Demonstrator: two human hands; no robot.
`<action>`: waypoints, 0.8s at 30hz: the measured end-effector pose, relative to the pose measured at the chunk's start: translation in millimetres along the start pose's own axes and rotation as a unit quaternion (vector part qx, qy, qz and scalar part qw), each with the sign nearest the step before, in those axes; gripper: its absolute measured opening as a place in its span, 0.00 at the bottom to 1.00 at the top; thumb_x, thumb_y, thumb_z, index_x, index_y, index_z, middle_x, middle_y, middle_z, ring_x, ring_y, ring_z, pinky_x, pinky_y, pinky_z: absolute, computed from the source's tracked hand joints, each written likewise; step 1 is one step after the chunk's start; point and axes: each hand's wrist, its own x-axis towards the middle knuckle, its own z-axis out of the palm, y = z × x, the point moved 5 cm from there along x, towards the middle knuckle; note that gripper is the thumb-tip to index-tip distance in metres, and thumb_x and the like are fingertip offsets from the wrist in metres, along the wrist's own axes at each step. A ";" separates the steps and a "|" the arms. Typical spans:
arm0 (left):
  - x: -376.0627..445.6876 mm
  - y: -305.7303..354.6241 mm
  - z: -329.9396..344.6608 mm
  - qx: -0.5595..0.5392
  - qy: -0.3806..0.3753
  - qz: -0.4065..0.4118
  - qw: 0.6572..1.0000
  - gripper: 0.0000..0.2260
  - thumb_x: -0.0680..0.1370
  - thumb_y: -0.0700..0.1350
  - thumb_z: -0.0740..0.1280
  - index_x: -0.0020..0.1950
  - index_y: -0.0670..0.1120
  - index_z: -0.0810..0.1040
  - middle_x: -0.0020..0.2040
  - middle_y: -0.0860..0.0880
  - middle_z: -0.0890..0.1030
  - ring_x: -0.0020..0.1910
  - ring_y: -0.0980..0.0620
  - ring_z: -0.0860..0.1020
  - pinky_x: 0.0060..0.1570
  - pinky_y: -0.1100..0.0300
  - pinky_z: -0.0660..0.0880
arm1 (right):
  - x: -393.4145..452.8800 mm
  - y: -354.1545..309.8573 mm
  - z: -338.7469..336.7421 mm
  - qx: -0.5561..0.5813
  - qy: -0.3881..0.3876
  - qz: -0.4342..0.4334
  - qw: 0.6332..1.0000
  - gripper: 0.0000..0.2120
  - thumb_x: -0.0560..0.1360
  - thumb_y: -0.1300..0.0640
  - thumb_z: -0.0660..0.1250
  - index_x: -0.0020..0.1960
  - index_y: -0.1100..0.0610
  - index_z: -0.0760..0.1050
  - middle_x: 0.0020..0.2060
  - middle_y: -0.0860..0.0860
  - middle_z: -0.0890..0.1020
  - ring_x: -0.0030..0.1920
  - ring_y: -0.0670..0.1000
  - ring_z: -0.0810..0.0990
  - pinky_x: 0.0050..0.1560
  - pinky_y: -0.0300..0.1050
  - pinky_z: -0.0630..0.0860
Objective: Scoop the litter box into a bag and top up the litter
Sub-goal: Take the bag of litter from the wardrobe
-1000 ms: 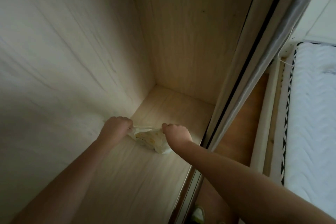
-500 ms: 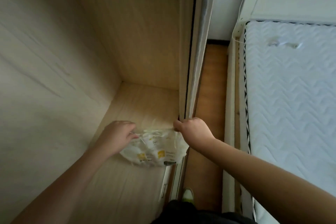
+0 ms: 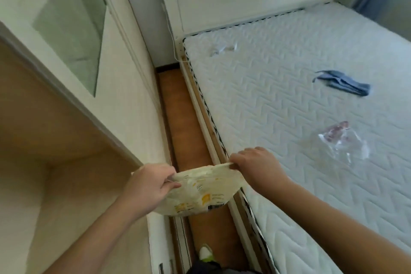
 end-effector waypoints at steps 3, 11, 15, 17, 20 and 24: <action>35.0 50.3 7.3 -0.023 -0.022 0.028 0.999 0.19 0.75 0.51 0.71 0.31 0.56 0.63 0.32 0.58 0.71 0.34 0.60 0.70 0.34 0.62 0.63 | -36.7 48.0 -14.8 0.009 0.021 0.076 0.997 0.10 0.81 0.53 0.57 0.55 0.50 0.77 0.48 0.47 0.82 0.52 0.52 0.78 0.51 0.44 0.70; 101.7 192.2 19.8 -0.009 -0.008 0.202 0.979 0.18 0.74 0.49 0.74 0.33 0.57 0.65 0.30 0.61 0.69 0.31 0.64 0.68 0.34 0.69 0.60 | -146.6 143.9 -50.3 0.042 0.100 0.262 0.959 0.11 0.80 0.50 0.60 0.56 0.49 0.78 0.49 0.47 0.82 0.52 0.51 0.78 0.50 0.45 0.72; 126.9 251.7 30.7 -0.024 -0.032 0.279 0.959 0.20 0.74 0.48 0.74 0.33 0.57 0.63 0.29 0.60 0.66 0.31 0.59 0.67 0.33 0.63 0.62 | -196.8 172.6 -67.5 0.040 0.127 0.337 0.932 0.11 0.79 0.49 0.61 0.57 0.49 0.78 0.50 0.47 0.82 0.52 0.51 0.78 0.47 0.42 0.68; 135.9 279.5 37.7 -0.027 -0.036 0.321 0.946 0.19 0.73 0.48 0.75 0.34 0.54 0.64 0.29 0.60 0.64 0.30 0.54 0.67 0.32 0.59 0.62 | -217.9 180.1 -72.7 0.041 0.130 0.366 0.920 0.09 0.79 0.50 0.62 0.56 0.49 0.79 0.48 0.47 0.82 0.50 0.51 0.77 0.45 0.41 0.67; 144.3 318.9 52.1 -0.030 -0.041 0.401 0.915 0.18 0.72 0.47 0.76 0.34 0.53 0.66 0.28 0.59 0.66 0.29 0.52 0.68 0.33 0.60 0.61 | -246.6 183.1 -74.1 0.024 0.137 0.409 0.902 0.08 0.78 0.52 0.63 0.55 0.49 0.79 0.46 0.48 0.82 0.48 0.51 0.77 0.42 0.42 0.66; 149.9 365.8 73.3 -0.043 -0.068 0.453 0.888 0.14 0.73 0.50 0.74 0.34 0.52 0.70 0.30 0.57 0.72 0.32 0.51 0.71 0.34 0.59 0.62 | -293.7 189.9 -71.0 0.016 0.153 0.496 0.855 0.07 0.77 0.51 0.64 0.53 0.48 0.78 0.45 0.46 0.82 0.47 0.52 0.78 0.42 0.44 0.71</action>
